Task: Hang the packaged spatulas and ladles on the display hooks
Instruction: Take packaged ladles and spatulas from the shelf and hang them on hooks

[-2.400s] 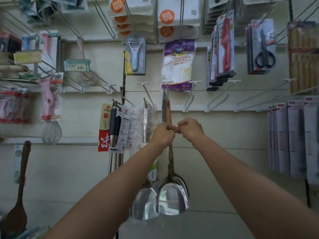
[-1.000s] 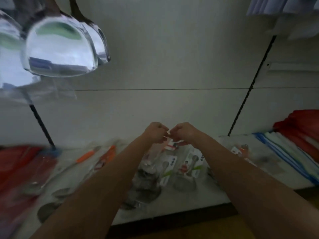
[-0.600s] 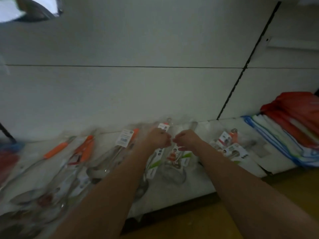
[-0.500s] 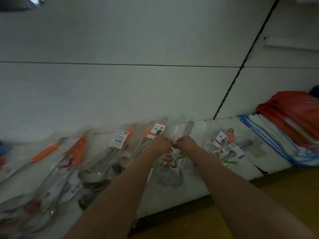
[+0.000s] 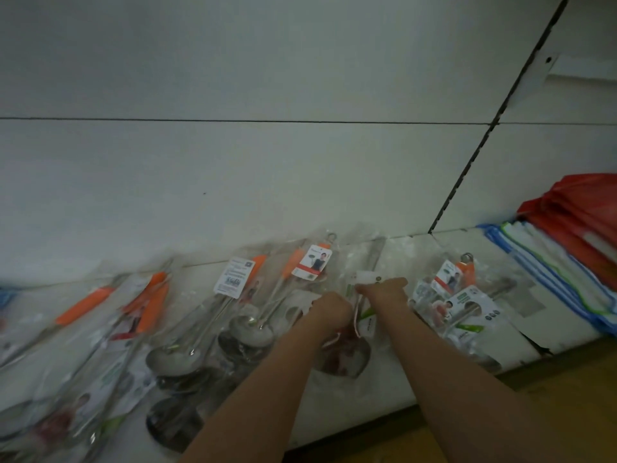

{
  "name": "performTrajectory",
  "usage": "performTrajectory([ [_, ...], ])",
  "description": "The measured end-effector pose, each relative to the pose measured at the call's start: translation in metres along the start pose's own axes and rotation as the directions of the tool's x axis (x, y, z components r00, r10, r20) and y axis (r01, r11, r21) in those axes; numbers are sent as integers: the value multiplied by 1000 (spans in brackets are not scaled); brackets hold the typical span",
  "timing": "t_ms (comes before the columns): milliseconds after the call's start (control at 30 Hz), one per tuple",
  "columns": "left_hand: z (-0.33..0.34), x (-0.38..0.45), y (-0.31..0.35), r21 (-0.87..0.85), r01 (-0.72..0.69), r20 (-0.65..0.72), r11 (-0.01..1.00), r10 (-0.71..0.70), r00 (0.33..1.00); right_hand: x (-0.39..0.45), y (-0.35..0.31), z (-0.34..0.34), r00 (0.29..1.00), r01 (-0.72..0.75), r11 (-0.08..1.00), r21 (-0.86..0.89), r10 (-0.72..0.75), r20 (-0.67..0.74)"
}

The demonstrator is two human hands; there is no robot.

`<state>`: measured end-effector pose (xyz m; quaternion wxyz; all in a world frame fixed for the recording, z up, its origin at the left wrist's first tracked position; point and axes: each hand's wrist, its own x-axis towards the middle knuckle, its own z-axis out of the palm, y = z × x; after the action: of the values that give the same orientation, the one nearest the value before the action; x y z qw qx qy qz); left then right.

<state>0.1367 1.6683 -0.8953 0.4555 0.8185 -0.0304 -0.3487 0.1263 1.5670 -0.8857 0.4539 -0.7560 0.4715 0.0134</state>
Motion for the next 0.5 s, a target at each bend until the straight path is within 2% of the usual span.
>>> performTrajectory([
  [100,0,-1,-2,169,-46,71,985,34,997,-3,0,-5,999,35,997,74,-36,3],
  [233,-9,-11,5,182,-80,143,980,55,988,-6,-3,-7,997,71,993,95,-69,-32],
  [300,-10,-13,7,130,-95,115,987,80,990,-11,-4,-11,994,109,986,127,-104,-45],
  [367,-11,-23,15,-38,-133,-2,990,133,991,-18,-10,-18,982,186,971,153,-179,-61],
  [433,-11,-29,27,-32,-241,-192,970,231,954,-28,-19,-26,957,282,940,191,-263,-121],
  [500,-12,-37,41,-5,-371,-448,929,329,831,-42,-29,-37,933,356,906,227,-331,-143],
])
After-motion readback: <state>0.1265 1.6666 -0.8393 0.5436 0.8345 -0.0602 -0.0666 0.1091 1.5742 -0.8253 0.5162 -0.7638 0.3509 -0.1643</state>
